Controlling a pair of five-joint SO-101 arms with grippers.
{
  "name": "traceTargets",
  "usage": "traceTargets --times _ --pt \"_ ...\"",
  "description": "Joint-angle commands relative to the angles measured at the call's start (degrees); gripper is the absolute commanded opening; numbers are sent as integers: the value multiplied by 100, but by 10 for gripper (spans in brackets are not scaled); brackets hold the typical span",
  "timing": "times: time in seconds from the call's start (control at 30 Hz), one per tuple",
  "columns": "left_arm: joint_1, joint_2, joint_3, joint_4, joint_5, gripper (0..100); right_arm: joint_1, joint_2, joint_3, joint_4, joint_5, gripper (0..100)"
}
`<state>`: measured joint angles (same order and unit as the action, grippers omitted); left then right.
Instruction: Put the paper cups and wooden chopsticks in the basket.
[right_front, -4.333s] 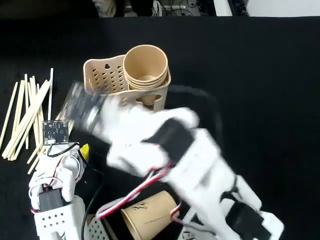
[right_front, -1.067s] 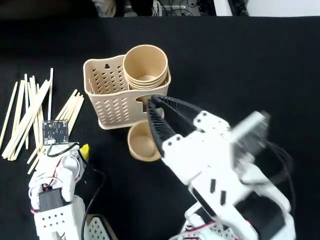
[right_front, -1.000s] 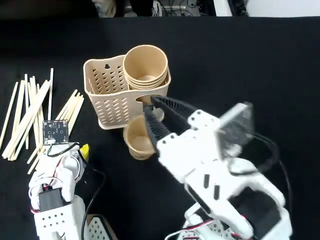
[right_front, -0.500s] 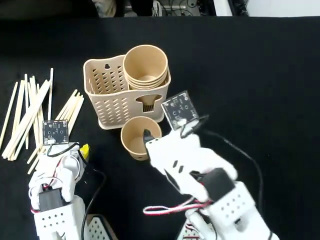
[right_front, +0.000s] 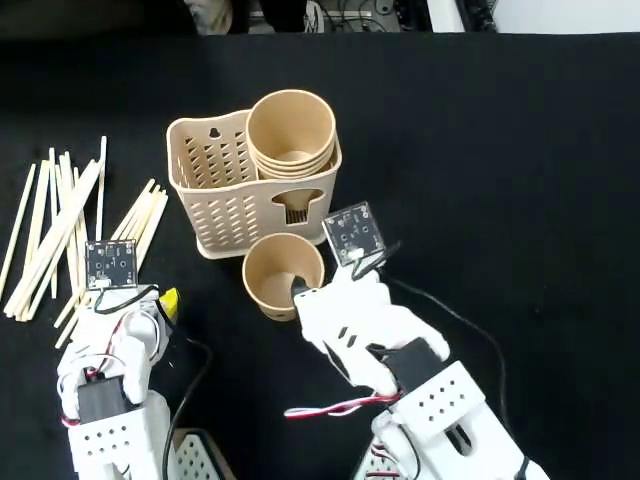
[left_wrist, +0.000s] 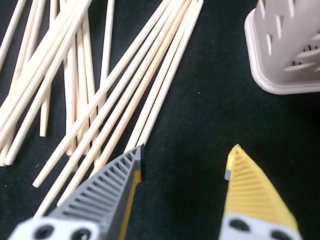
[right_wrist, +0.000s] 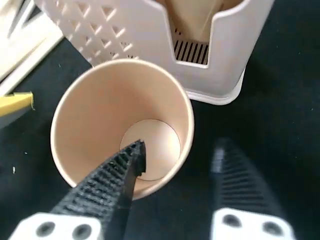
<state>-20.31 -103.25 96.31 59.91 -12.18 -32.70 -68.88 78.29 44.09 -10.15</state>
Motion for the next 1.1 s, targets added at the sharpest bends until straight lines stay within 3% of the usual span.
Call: traceTargets --times 0.0,0.3,0.57,0.73,0.97,1.07 --pt "4 -18 101 -62 -44 266 62 22 -4 -290 88 63" --pt "4 -18 101 -62 -44 265 237 -22 -391 62 360 12" --pt "4 -18 101 -62 -44 265 378 -22 -2229 2163 308 12" --pt "4 -18 101 -62 -44 264 378 4 -3749 2963 229 11" --pt "4 -18 101 -62 -44 264 -44 -75 -5279 3297 0 11" --pt "4 -18 101 -62 -44 264 -123 -31 -5903 2919 -141 11"
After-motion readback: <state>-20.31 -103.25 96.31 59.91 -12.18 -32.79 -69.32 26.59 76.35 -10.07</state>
